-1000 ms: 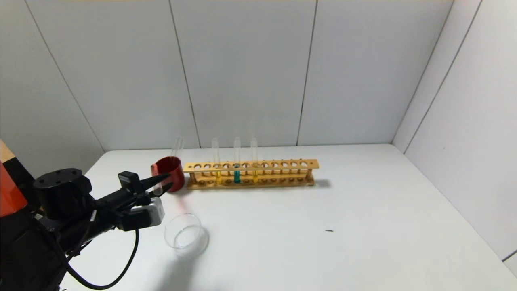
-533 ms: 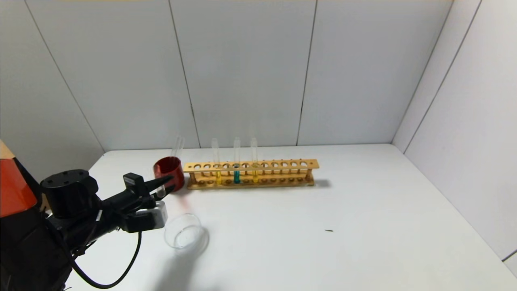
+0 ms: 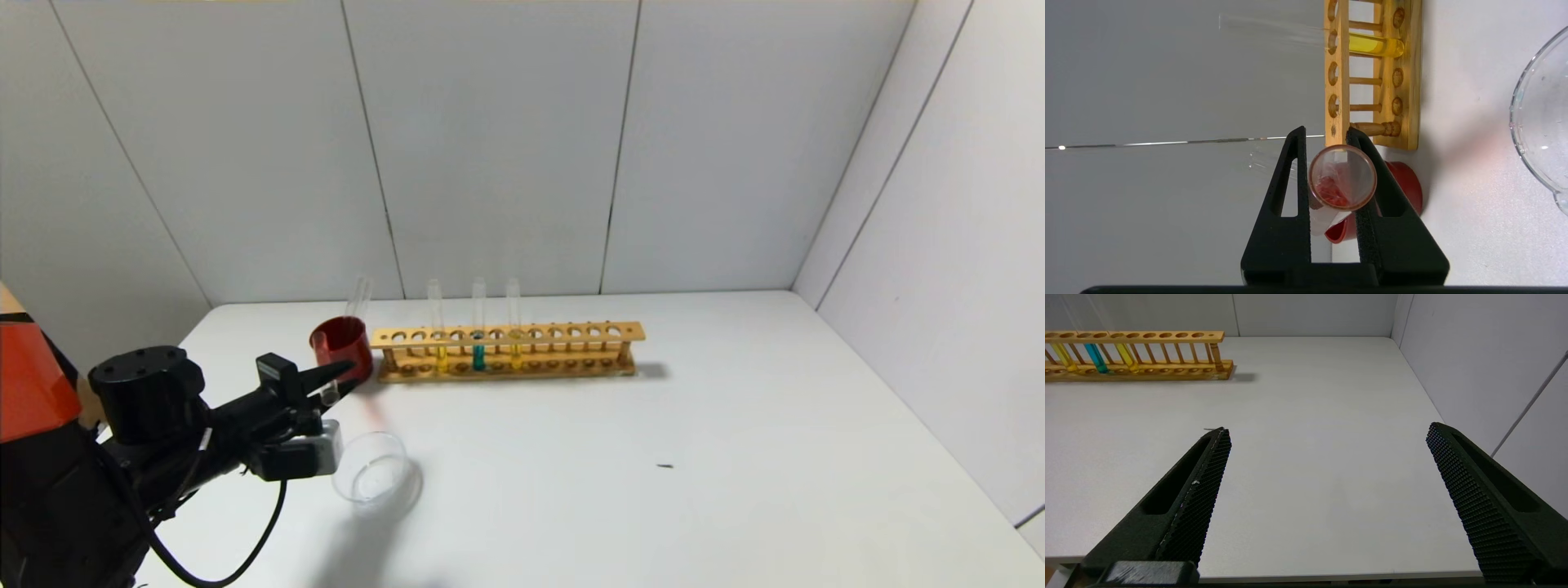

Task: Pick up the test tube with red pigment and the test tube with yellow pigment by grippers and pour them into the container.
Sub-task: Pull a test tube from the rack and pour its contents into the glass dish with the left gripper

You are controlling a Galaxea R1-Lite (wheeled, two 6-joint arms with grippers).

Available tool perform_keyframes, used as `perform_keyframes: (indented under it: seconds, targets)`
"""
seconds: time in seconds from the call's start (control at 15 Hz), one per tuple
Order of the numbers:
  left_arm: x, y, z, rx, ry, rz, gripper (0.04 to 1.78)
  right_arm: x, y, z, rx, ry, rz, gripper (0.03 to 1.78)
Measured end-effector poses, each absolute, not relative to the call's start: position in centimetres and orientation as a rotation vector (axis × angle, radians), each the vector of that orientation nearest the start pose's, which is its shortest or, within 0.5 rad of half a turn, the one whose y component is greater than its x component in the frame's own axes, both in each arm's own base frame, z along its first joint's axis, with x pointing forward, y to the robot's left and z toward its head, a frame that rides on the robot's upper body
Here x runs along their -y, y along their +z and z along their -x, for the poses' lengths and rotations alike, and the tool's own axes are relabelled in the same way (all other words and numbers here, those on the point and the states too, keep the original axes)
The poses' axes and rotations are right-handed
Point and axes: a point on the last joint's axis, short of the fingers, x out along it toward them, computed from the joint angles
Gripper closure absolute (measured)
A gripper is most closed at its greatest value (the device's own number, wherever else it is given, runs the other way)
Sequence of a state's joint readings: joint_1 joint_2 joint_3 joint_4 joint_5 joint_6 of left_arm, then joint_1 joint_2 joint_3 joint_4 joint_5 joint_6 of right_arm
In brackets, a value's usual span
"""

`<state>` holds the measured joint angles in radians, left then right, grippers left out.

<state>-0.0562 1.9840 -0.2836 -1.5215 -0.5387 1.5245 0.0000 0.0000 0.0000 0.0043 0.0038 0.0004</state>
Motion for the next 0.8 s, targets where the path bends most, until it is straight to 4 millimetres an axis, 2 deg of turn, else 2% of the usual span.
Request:
perform_keyframes:
  seconds: [0.8]
  targets:
    - [2.69,6.78,-27.03,0.324,-0.597,-1.564,1.47,-0.01,7.5,2.28,-0.005,0.004,0.0,0.06]
